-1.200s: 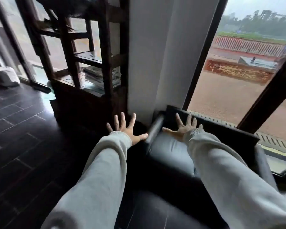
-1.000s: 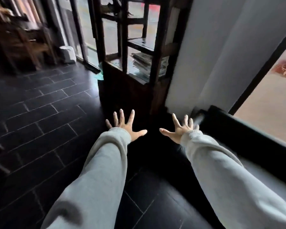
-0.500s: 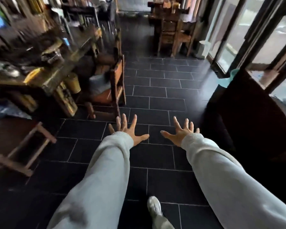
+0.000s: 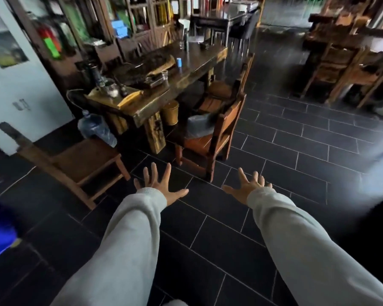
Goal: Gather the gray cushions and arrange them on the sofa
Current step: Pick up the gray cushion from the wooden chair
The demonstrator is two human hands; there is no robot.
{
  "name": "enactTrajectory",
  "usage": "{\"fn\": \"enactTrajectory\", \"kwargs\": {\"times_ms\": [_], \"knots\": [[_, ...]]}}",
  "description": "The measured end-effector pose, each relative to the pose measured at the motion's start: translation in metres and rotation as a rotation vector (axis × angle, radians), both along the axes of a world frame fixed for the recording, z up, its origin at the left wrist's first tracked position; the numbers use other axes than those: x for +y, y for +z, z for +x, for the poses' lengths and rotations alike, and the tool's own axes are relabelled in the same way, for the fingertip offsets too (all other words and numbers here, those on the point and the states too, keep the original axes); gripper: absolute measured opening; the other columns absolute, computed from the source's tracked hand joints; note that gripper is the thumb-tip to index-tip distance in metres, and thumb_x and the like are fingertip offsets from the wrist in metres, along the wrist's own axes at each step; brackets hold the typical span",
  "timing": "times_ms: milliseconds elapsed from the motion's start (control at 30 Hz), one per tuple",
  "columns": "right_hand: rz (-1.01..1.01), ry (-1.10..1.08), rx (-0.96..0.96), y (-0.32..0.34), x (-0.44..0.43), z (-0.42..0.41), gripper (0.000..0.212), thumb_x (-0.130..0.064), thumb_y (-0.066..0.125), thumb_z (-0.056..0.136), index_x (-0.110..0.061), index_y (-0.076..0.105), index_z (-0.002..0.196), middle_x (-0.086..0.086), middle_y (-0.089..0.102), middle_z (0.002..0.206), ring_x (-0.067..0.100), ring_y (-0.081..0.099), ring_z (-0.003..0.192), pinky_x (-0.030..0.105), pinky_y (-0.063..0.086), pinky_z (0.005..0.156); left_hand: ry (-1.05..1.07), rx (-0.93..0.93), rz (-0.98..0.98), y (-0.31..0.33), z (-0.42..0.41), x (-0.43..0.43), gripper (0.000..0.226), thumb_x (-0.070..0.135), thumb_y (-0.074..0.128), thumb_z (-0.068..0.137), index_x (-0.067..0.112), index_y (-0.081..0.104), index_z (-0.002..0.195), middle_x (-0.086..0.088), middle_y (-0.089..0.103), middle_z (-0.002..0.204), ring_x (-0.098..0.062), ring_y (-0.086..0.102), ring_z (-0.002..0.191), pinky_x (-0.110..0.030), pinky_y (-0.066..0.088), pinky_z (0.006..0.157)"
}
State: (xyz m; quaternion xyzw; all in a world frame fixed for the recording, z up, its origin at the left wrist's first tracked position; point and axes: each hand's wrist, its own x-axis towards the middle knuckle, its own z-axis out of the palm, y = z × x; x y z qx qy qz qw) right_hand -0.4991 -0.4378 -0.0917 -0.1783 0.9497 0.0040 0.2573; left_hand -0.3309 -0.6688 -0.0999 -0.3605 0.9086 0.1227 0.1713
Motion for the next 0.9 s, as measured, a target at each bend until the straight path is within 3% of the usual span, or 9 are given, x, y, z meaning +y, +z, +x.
{"fn": "enactTrajectory", "kwargs": {"times_ms": [300, 700, 900], "knots": [[0.023, 0.106, 0.013, -0.034, -0.132, -0.106, 0.107, -0.097, 0.033, 0.073, -0.05, -0.013, 0.158, 0.013, -0.005, 0.173, 0.035, 0.0, 0.158, 0.058, 0.008, 0.123, 0.07, -0.014, 0.054, -0.021, -0.085, -0.11, 0.114, 0.092, 0.041, 0.075, 0.043, -0.021, 0.157, -0.009, -0.031, 0.167, -0.034, -0.027, 0.153, -0.067, -0.006, 0.12], [0.016, 0.008, 0.061, -0.024, -0.308, -0.269, 0.107, -0.087, 0.046, 0.081, -0.046, -0.012, 0.16, 0.013, -0.003, 0.173, 0.034, 0.002, 0.158, 0.057, 0.009, 0.124, 0.022, -0.004, 0.101, -0.026, -0.258, -0.296, 0.111, 0.09, 0.04, 0.079, 0.04, -0.02, 0.158, -0.009, -0.028, 0.168, -0.034, -0.023, 0.154, -0.065, -0.006, 0.121], [-0.014, -0.022, 0.007, -0.027, -0.361, -0.334, 0.103, -0.078, 0.052, 0.086, -0.048, -0.014, 0.16, 0.012, -0.006, 0.173, 0.033, -0.001, 0.159, 0.056, 0.004, 0.125, -0.027, -0.019, 0.13, -0.041, -0.344, -0.343, 0.113, 0.088, 0.045, 0.079, 0.041, -0.021, 0.158, -0.009, -0.029, 0.168, -0.033, -0.024, 0.154, -0.063, -0.007, 0.121]]}}
